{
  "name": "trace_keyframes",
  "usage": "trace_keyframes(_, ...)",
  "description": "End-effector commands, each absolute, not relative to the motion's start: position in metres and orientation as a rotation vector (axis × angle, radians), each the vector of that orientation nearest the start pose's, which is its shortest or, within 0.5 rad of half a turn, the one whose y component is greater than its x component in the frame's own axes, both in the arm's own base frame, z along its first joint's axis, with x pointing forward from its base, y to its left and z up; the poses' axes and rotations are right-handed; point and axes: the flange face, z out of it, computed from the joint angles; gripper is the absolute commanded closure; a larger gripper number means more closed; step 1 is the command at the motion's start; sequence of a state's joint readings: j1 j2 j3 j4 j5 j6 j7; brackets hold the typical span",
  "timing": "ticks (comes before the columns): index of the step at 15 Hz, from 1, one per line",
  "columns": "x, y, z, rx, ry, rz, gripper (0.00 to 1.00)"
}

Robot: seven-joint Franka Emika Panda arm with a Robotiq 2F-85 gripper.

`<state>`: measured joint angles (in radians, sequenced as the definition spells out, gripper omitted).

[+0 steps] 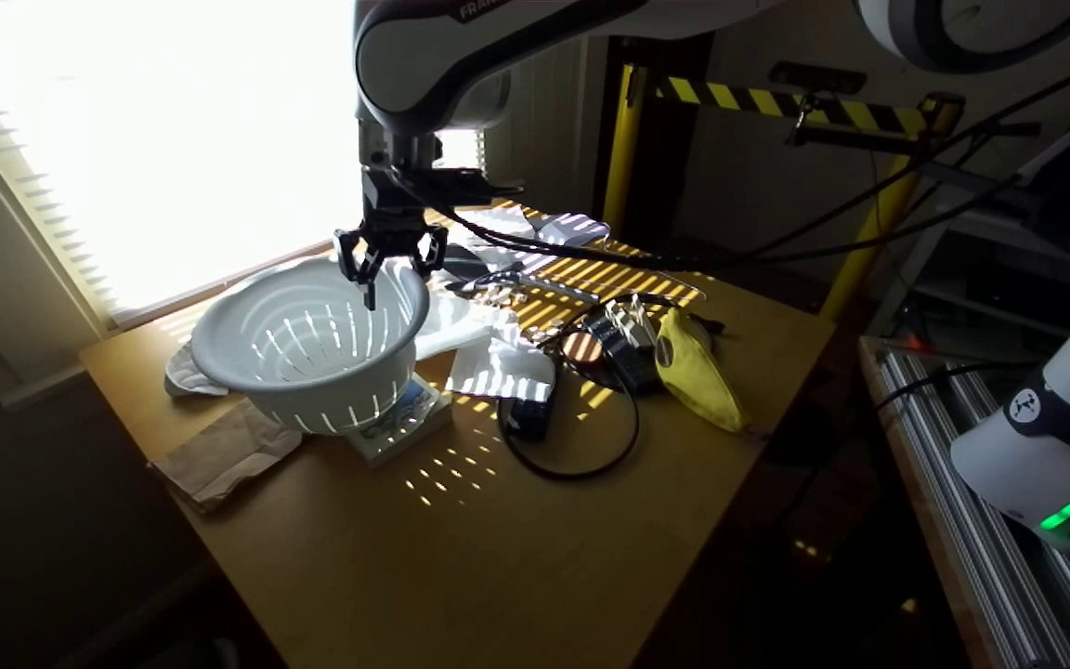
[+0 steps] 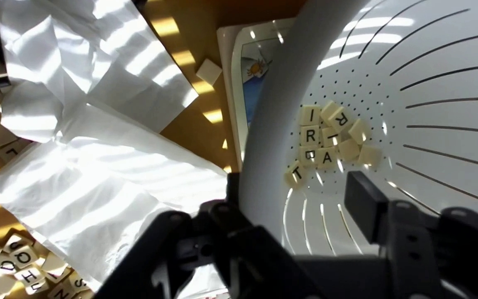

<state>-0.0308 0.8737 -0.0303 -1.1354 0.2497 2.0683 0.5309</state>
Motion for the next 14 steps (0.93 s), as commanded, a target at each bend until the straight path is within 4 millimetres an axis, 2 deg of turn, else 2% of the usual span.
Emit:
trace_keyframes(1,0.789,-0.023,0.291,-2.732,0.994,0.003,0.63)
trace_keyframes(6,0.787,-0.028,0.290,-2.747,0.986,0.040,0.98)
trace_keyframes(9,0.782,-0.033,0.291,-2.746,0.972,0.068,0.99)
trace_keyframes(10,0.775,-0.033,0.306,-2.767,0.886,0.052,0.97)
trace_keyframes(14,0.741,-0.041,0.341,-2.878,0.518,0.033,0.97)
